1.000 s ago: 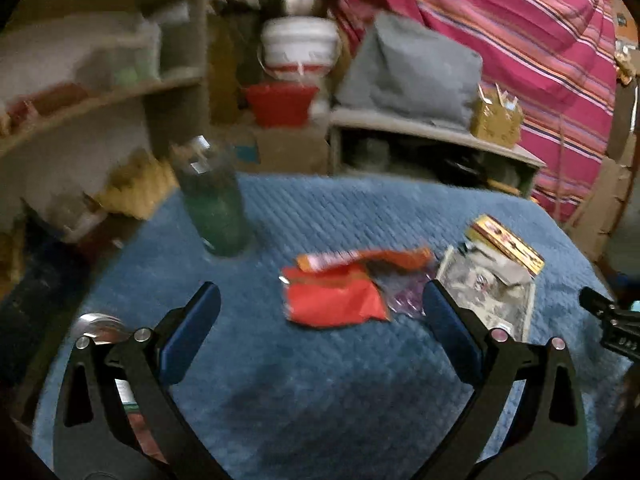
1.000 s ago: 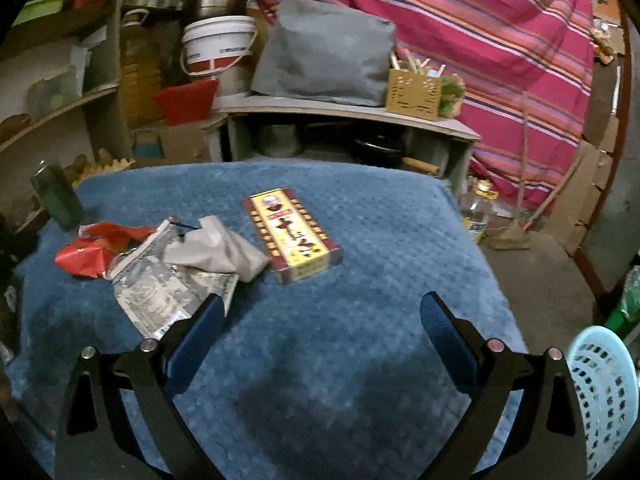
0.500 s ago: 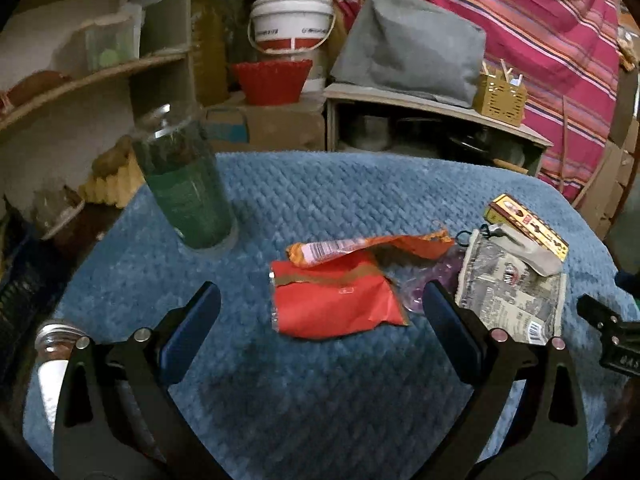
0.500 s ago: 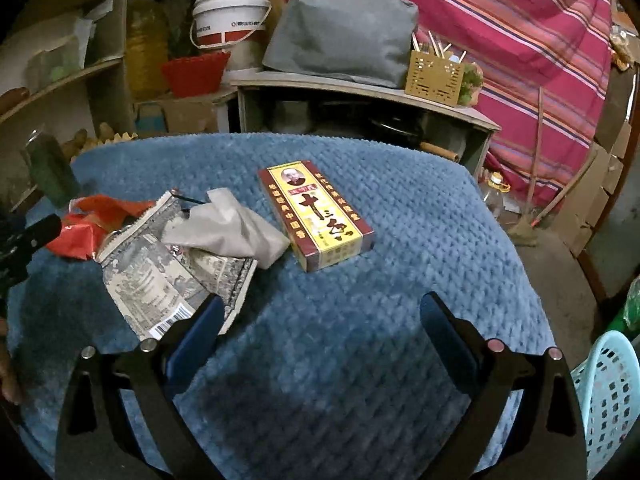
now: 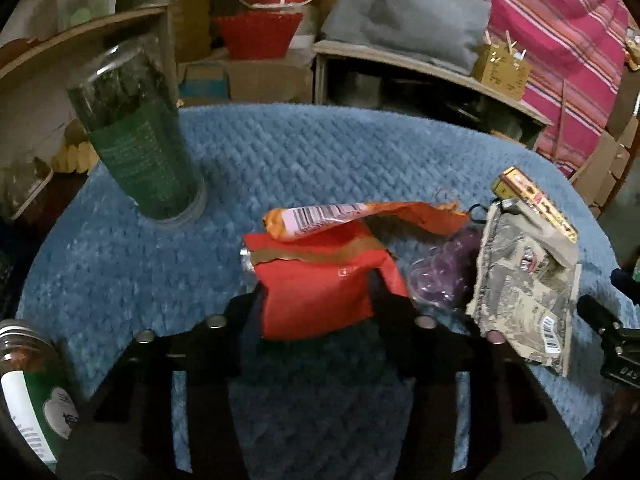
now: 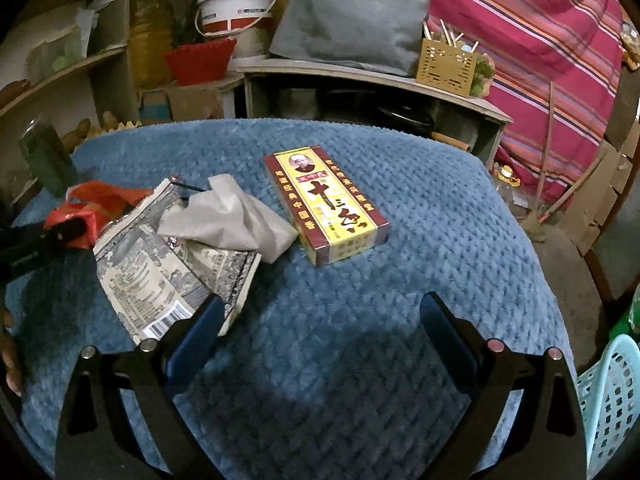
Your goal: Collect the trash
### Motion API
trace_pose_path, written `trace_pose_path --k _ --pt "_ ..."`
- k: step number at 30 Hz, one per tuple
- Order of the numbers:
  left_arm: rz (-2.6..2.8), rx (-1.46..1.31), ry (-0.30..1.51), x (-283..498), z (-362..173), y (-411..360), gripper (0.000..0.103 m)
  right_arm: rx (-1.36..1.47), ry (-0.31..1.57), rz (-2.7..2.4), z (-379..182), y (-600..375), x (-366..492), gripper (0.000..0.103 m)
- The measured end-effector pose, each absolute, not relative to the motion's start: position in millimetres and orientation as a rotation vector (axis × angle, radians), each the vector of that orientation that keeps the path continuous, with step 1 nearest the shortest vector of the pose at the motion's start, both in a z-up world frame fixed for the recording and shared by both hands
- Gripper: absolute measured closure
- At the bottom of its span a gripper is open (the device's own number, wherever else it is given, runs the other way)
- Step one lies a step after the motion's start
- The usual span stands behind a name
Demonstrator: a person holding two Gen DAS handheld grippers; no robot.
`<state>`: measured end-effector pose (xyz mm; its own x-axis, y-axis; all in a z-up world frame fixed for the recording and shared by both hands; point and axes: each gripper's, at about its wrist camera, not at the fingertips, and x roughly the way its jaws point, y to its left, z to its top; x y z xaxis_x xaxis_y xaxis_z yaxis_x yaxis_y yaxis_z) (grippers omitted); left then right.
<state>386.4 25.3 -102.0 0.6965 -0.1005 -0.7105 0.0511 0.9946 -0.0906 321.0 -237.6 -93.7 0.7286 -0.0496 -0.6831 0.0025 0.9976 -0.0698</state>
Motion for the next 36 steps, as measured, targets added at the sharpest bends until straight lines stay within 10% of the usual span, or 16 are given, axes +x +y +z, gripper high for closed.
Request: trace_pose_path --k 10,21,36 --pt "-0.089 -0.038 0.736 352.8 -84.8 28.5 0.097 -0.082 0.74 0.011 -84.8 -218.3 313.7 0.007" --pt "-0.057 -0.053 0.666 304.1 -52.0 64.6 0.102 -0.06 0.795 0.032 -95.9 -192.9 325.1 0.01" --pt "-0.038 -0.056 0.615 289.1 -30.7 68.8 0.102 -0.09 0.8 0.078 -98.7 -179.6 317.7 0.077"
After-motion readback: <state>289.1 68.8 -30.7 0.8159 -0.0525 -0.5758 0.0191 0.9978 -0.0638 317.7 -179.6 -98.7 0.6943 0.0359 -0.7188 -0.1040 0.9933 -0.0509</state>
